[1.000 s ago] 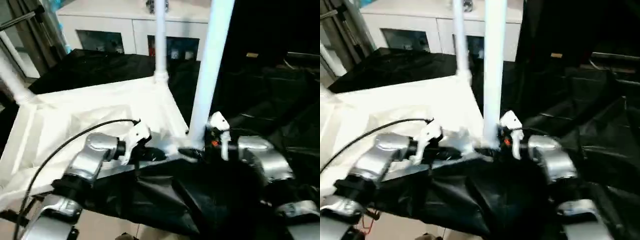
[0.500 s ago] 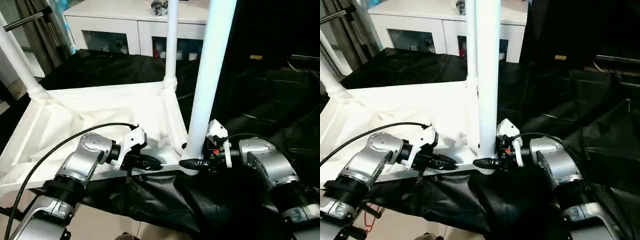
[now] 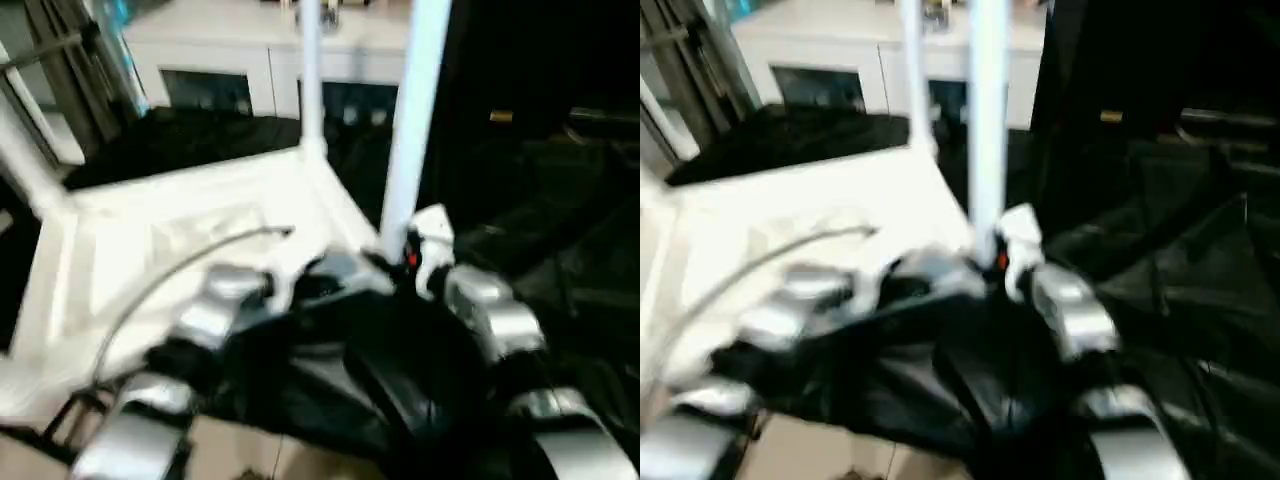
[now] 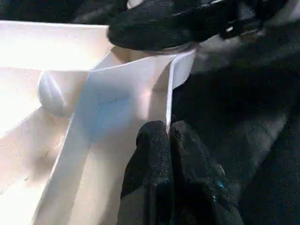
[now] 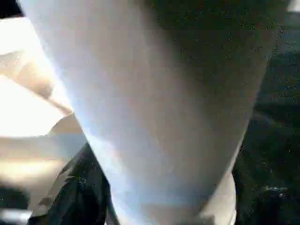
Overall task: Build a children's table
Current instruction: Rotate leg to tighten
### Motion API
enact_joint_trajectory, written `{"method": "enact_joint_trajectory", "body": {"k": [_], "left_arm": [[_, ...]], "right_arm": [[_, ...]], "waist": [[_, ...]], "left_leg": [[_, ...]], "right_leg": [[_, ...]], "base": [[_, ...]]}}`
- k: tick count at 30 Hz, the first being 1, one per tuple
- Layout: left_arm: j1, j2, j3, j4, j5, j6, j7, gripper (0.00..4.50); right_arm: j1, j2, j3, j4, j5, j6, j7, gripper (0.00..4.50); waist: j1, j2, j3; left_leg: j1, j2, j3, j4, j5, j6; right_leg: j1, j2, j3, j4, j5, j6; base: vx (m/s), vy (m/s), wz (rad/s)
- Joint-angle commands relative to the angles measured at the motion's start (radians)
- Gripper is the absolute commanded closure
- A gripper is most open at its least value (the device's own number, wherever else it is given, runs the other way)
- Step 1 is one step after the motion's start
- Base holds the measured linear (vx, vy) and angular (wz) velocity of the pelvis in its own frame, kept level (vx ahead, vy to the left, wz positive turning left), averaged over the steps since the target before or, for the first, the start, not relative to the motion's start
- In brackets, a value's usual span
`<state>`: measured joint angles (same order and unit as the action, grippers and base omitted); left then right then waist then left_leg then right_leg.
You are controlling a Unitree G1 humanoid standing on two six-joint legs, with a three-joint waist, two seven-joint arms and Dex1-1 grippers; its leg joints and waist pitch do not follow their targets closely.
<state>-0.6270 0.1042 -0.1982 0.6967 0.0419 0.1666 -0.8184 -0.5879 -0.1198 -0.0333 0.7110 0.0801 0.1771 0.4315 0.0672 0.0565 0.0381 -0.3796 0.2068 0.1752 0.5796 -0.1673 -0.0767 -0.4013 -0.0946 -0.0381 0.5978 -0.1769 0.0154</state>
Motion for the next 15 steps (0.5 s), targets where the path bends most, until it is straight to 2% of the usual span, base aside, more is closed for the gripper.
{"method": "enact_joint_trajectory", "body": {"k": [1, 2, 4, 5, 6, 9, 12, 14, 15], "left_arm": [[-0.054, -0.058, 0.030, 0.003, -0.019, -0.027, 0.090, 4.50], [-0.053, -0.062, 0.028, 0.003, -0.019, -0.029, 0.088, 4.50], [-0.042, -0.061, 0.009, -0.012, -0.025, -0.043, 0.037, 4.50], [-0.038, -0.059, 0.003, -0.016, -0.027, -0.050, 0.018, 4.50], [-0.035, -0.055, -0.002, -0.019, -0.027, -0.052, 0.007, 4.50], [-0.012, -0.023, -0.029, -0.051, -0.034, -0.058, -0.075, 4.50], [0.004, 0.006, -0.045, -0.078, -0.041, -0.059, -0.148, 4.50], [0.010, 0.017, -0.050, -0.088, -0.045, -0.056, -0.175, 4.50], [0.024, 0.056, -0.070, -0.115, -0.052, -0.050, -0.257, 4.50]], "right_arm": [[0.035, 0.101, 0.089, 0.065, -0.015, 0.025, 0.037, 1.76], [0.037, 0.108, 0.091, 0.062, -0.012, 0.022, 0.046, 1.20], [0.038, 0.110, 0.099, 0.053, 0.001, 0.019, 0.083, 1.02], [0.036, 0.110, 0.101, 0.053, 0.002, 0.014, 0.093, 1.02], [0.037, 0.106, 0.104, 0.049, 0.001, 0.011, 0.102, 0.71], [0.044, 0.068, 0.125, 0.016, 0.002, -0.009, 0.196, 0.58], [0.060, 0.027, 0.153, -0.026, 0.005, -0.021, 0.298, 0.58], [0.067, 0.010, 0.165, -0.045, 0.006, -0.026, 0.336, 0.58], [0.090, -0.052, 0.198, -0.110, 0.022, -0.019, 0.466, 0.58]], "waist": [[-0.003, -0.019, -0.057], [-0.005, -0.019, -0.057], [-0.004, -0.013, -0.059], [-0.006, -0.012, -0.058], [-0.007, -0.012, -0.058], [-0.009, -0.010, -0.059], [-0.006, -0.011, -0.061], [-0.009, -0.010, -0.064], [-0.006, -0.008, -0.065]], "left_leg": [[0.012, 0.003, 0.004, -0.070, -0.270, 0.007], [0.010, 0.002, 0.004, -0.069, -0.267, 0.020], [0.012, 0.005, 0.004, -0.069, -0.266, 0.030], [0.008, 0.005, 0.002, -0.071, -0.266, 0.031], [0.009, 0.006, 0.002, -0.072, -0.268, 0.031], [0.009, 0.008, 0.001, -0.073, -0.277, 0.032], [0.005, 0.008, 0.001, -0.071, -0.260, 0.047], [0.004, 0.010, 0.002, -0.068, -0.234, 0.052], [0.007, 0.011, 0.003, -0.065, -0.220, 0.061]], "right_leg": [[0.038, -0.032, 0.018, -0.082, -0.286, -0.185], [0.039, -0.032, 0.017, -0.083, -0.298, -0.183], [0.037, -0.033, 0.017, -0.085, -0.305, -0.182], [0.040, -0.033, 0.016, -0.084, -0.305, -0.183], [0.039, -0.032, 0.015, -0.084, -0.306, -0.182], [0.040, -0.032, 0.014, -0.083, -0.289, -0.189], [0.045, -0.032, 0.014, -0.079, -0.243, -0.199], [0.047, -0.032, 0.013, -0.071, -0.192, -0.220], [0.046, -0.030, 0.013, -0.069, -0.160, -0.233]], "base": [[0.000, 0.000, 0.00], [0.000, 0.000, 0.00], [0.000, 0.000, 0.00], [0.000, 0.000, 0.00], [0.000, 0.000, 0.00], [0.000, 0.000, 0.00], [0.000, 0.000, 0.00], [0.000, 0.000, 0.00], [0.000, 0.000, 0.00]]}}
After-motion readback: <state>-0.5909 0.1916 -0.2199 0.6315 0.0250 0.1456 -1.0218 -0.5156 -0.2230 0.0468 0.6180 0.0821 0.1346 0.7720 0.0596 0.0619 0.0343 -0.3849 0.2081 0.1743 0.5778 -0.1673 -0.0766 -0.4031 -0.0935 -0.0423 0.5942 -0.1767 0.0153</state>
